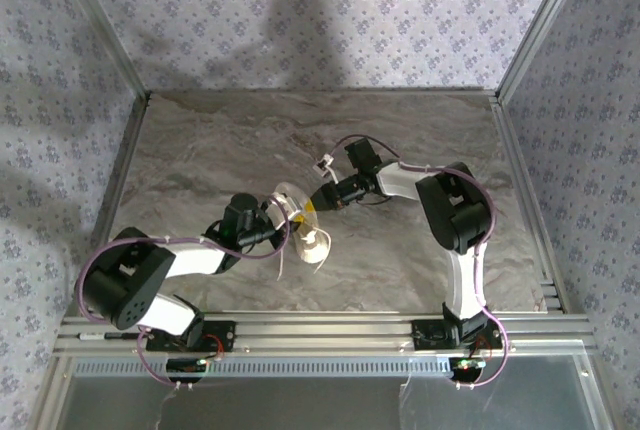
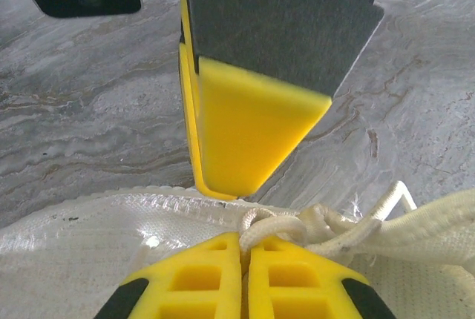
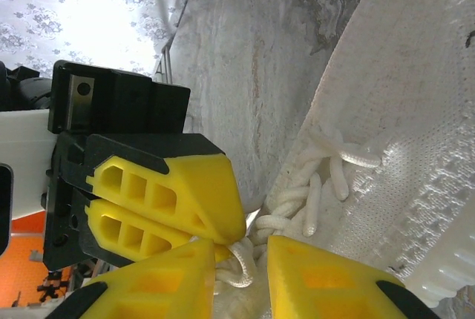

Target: Tie the shoes

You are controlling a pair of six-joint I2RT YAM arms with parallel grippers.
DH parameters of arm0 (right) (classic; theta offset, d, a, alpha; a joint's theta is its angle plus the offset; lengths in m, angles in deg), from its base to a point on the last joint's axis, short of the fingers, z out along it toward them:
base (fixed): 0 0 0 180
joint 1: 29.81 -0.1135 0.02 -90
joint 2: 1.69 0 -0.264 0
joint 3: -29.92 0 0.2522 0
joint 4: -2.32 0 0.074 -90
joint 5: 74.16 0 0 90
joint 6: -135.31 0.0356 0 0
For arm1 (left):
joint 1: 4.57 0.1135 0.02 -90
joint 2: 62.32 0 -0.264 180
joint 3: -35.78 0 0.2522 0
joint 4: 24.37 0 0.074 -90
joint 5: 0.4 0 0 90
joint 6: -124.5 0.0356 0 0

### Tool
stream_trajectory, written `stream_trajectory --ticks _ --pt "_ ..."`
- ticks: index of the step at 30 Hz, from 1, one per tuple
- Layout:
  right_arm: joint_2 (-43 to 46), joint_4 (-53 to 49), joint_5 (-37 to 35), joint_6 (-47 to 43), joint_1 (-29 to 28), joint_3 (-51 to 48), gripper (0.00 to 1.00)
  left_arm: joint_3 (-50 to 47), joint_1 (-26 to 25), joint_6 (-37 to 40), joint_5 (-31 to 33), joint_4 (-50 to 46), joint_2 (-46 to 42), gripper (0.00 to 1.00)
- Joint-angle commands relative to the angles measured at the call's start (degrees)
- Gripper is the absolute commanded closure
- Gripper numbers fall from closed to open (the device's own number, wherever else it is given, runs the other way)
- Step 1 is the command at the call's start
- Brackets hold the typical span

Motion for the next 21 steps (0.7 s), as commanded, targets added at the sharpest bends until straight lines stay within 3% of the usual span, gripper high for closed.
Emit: stream_trajectory --ticks 1,21 --pt "-1.35 -1.4 2.33 0.0 -0.36 1.59 0.74 0.36 0.36 -0.02 -1.06 3.57 1.09 1.0" --pt "-1.92 -3.89 2.33 -0.79 0.76 1.66 0.69 0.55 0.32 -1.15 -1.25 5.53 1.57 1.0"
